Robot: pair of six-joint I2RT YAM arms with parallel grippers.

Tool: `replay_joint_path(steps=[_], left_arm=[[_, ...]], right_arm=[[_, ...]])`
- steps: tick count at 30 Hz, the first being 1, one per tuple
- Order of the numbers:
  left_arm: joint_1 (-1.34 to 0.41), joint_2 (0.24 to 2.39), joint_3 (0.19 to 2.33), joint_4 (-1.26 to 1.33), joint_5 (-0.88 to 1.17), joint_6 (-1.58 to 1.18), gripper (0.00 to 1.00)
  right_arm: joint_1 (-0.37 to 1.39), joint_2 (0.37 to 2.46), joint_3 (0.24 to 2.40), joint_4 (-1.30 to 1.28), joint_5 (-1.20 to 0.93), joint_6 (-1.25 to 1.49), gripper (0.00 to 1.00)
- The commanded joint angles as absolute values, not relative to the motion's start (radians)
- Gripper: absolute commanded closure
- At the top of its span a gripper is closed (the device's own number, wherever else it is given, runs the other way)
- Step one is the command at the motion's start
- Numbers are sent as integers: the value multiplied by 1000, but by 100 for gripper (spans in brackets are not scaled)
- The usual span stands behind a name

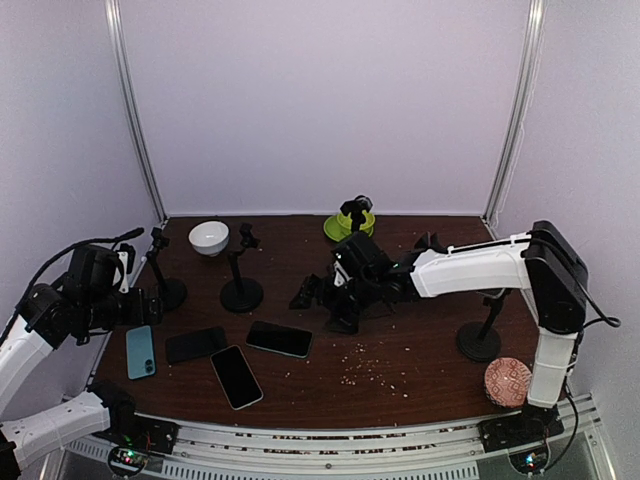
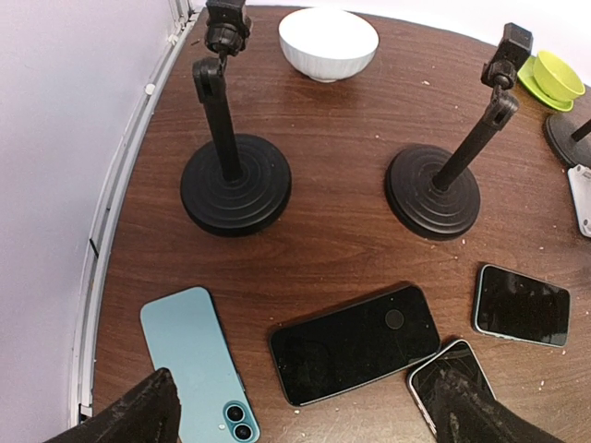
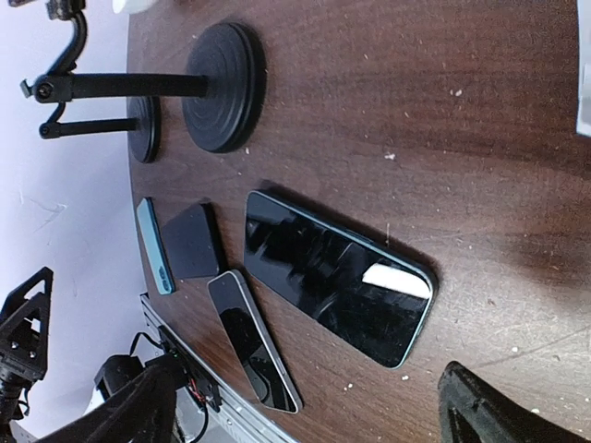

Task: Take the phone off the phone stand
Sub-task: Place the phone at the center of the board, then remove the phone from the phone stand.

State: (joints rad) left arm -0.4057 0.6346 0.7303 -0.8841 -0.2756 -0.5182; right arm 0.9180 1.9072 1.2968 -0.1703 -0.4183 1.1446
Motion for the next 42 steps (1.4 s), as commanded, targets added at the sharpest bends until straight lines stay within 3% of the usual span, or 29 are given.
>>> replay_joint_path(steps=[1, 27, 42], left_arm=[[-402, 636, 726, -859, -274, -524, 2], [-401, 610, 745, -887, -285, -554, 2], [-401, 630, 775, -928, -286, -578, 2]], right_arm=[[909, 1833, 1352, -283, -346, 1039, 0], [891, 1525, 1721, -828, -40, 483, 0], [675, 1362, 1752, -1008, -5, 349, 0]])
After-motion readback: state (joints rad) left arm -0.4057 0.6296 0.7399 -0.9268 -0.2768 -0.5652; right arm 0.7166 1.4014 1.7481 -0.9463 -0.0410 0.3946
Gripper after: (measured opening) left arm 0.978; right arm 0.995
